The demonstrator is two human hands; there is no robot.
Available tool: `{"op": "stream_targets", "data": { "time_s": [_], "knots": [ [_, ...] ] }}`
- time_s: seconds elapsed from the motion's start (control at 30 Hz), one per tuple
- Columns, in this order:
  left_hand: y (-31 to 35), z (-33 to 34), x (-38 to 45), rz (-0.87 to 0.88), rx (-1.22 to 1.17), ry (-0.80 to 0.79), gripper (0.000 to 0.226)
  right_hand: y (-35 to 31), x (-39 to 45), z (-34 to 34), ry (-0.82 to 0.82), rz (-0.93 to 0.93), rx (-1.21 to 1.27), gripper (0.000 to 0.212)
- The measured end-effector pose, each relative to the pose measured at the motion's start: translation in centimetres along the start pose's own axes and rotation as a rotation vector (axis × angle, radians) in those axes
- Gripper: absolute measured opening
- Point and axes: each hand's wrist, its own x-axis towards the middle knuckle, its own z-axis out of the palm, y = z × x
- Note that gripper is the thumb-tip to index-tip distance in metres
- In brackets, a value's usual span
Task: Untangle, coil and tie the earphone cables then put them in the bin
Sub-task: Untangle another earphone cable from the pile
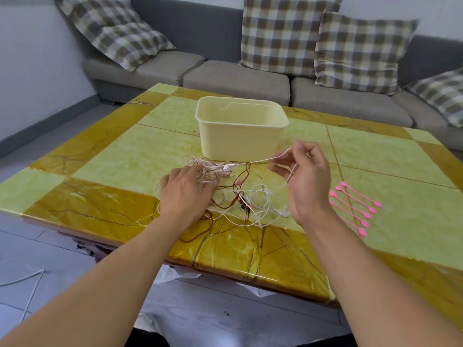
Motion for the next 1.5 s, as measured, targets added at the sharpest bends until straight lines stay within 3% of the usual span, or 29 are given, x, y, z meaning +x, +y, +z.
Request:
{"op": "stream_targets", "data": {
  "time_s": [0.13, 0.27, 0.33, 0.5, 0.6, 0.73, 0.83, 0.93, 1.0, 1.27, 1.37, 1.5],
  "knots": [
    [0.0, 0.1, 0.1, 0.015, 0.072, 0.096, 0.044, -0.3, 0.1, -0.6, 0.107, 0.123, 0.021, 0.027],
    [-0.9, 0.1, 0.5, 0.035, 0.131, 0.152, 0.025, 0.4, 0.8, -1.6, 0.1, 0.238, -0.203, 0.02],
    [-1.3, 0.1, 0.5, 0.025, 0.124, 0.151, 0.024, 0.4, 0.9, -2.0, 0.01, 0.194, -0.429, 0.018],
    [-1.0, 0.1, 0.2, -0.021, 0.033, 0.077, 0.038, 0.5, 0.0, -2.2, -0.448, 0.205, -0.964, 0.034],
    [-0.8, 0.0, 0.2, -0.044, -0.023, 0.049, 0.052, 1.2, -0.4, -2.2, -0.523, 0.174, -1.149, 0.027],
    [-0.2, -0.5, 0.0, -0.043, -0.092, 0.044, 0.059, 1.4, -0.2, -2.2, -0.503, 0.118, -1.287, 0.015],
    [0.5, -0.9, -0.2, 0.045, -0.217, 0.051, 0.055, 1.9, 0.0, -2.2, -0.489, 0.117, -1.3, 0.014],
    [1.2, -0.7, -0.6, 0.326, -0.267, 0.101, 0.038, 2.2, 0.0, -1.9, -0.499, 0.119, -1.223, 0.012],
    [1.9, -0.3, -1.1, 0.395, -0.272, 0.011, 0.032, 2.3, -0.1, -1.8, -0.491, 0.121, -1.171, 0.011],
    [2.5, 0.4, -1.6, 0.279, -0.385, -0.261, 0.021, 2.2, -0.5, -1.7, -0.464, 0.108, -0.988, 0.008],
    [2.7, 0.4, -1.8, 0.262, -0.454, -0.299, 0.01, 2.3, -0.6, -1.6, -0.498, 0.116, -0.967, 0.007],
    [2.6, 0.5, -1.7, 0.248, -0.436, -0.269, 0.017, 2.1, -0.6, -1.6, -0.54, 0.146, -0.936, 0.012]
  ]
}}
